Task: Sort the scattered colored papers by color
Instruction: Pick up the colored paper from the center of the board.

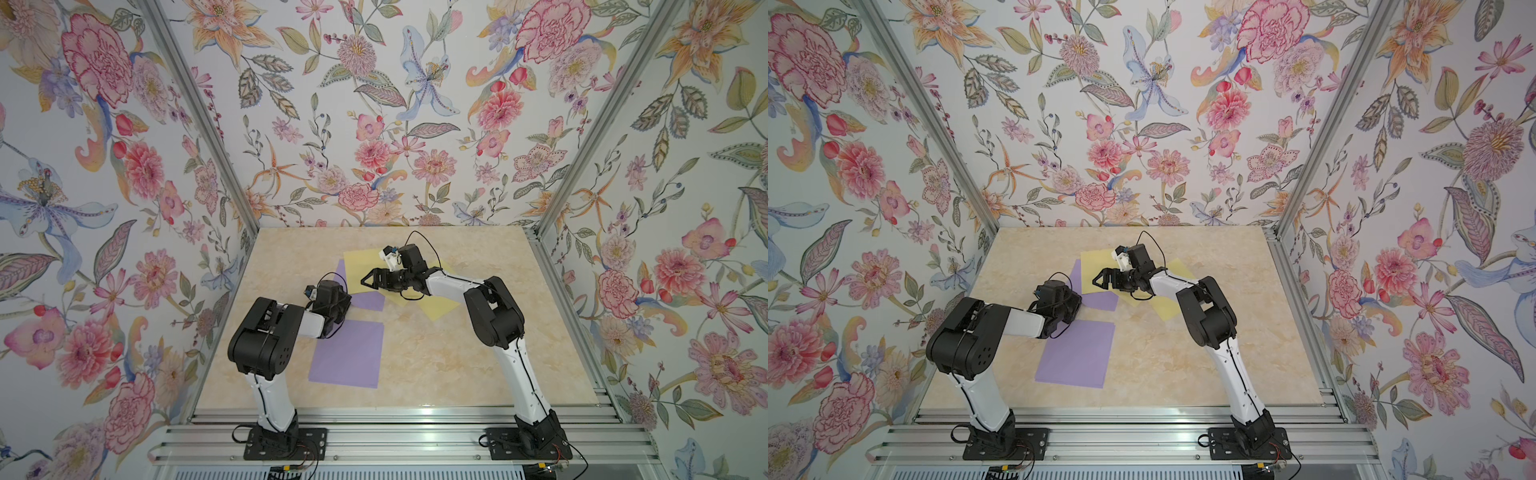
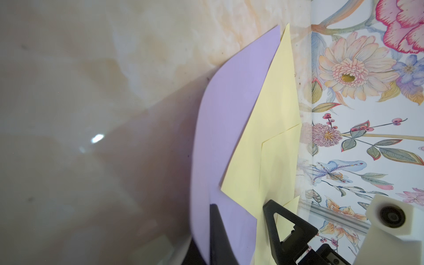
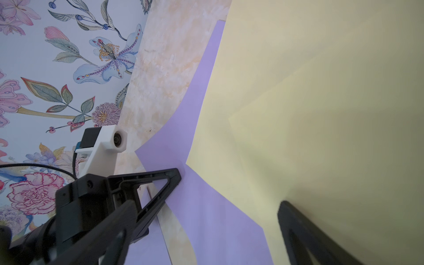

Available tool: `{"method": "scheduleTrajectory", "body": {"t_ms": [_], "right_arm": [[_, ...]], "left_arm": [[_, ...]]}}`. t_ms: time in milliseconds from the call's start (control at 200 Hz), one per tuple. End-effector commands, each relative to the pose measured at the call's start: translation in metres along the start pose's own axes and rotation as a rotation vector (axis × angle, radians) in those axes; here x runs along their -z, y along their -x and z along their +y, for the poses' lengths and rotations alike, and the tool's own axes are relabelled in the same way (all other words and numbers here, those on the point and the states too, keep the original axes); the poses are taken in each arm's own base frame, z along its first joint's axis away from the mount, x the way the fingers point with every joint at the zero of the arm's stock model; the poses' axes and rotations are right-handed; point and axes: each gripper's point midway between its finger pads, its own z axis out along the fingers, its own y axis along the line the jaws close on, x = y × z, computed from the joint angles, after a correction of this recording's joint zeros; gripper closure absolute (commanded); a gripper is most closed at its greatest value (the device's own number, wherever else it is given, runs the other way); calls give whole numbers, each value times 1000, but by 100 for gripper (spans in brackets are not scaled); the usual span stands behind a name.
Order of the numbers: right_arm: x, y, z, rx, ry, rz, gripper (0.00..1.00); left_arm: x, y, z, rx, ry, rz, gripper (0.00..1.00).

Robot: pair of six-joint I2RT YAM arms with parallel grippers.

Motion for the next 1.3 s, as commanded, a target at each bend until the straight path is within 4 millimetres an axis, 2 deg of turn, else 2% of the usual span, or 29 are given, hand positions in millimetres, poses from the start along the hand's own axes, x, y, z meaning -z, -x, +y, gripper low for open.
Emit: {"method": "scheduleTrajectory", "body": {"t_ms": [0,110,165,235,250,350,440,475,495,535,570,610,700,830,890,1040,1195,1295], "right_arm": [[0,-23,-2,-65,-28,64,0],[8,-4,16,-22,-12,29,0],[19,11,26,16,-25,3,0],[44,34,42,78,-57,-42,0],[50,39,44,93,-69,-53,0],[96,73,58,181,-154,-137,0],[139,95,66,220,-215,-206,0],[153,99,69,227,-233,-223,0],[162,102,68,228,-247,-233,0],[176,102,67,223,-280,-242,0],[188,100,64,218,-307,-249,0],[198,95,60,214,-326,-256,0],[218,84,52,184,-327,-294,0],[228,66,33,118,-314,-309,0],[230,59,25,102,-322,-301,0],[232,45,13,74,-335,-294,0],[233,33,5,52,-344,-290,0],[233,25,1,38,-347,-286,0]], "left_arm": [[-4,-8,57,-9,195,33,100],[-2,-4,44,-20,165,25,100],[-2,-3,25,-40,120,32,100],[1,-1,-7,-90,43,45,100],[2,2,-26,-103,1,41,100],[7,10,-98,-192,-149,54,100],[14,15,-162,-307,-223,87,100],[20,16,-182,-355,-219,100,100],[21,15,-182,-378,-174,115,100],[33,19,-198,-457,-120,108,100],[43,20,-193,-529,-10,111,100],[56,23,-198,-601,47,92,100],[75,15,-195,-638,65,100,100],[88,-1,-180,-619,65,149,100],[93,-12,-179,-625,55,162,100],[109,-44,-205,-667,-34,190,100],[138,-82,-240,-721,-151,230,100],[154,-103,-248,-744,-202,274,100]]}}
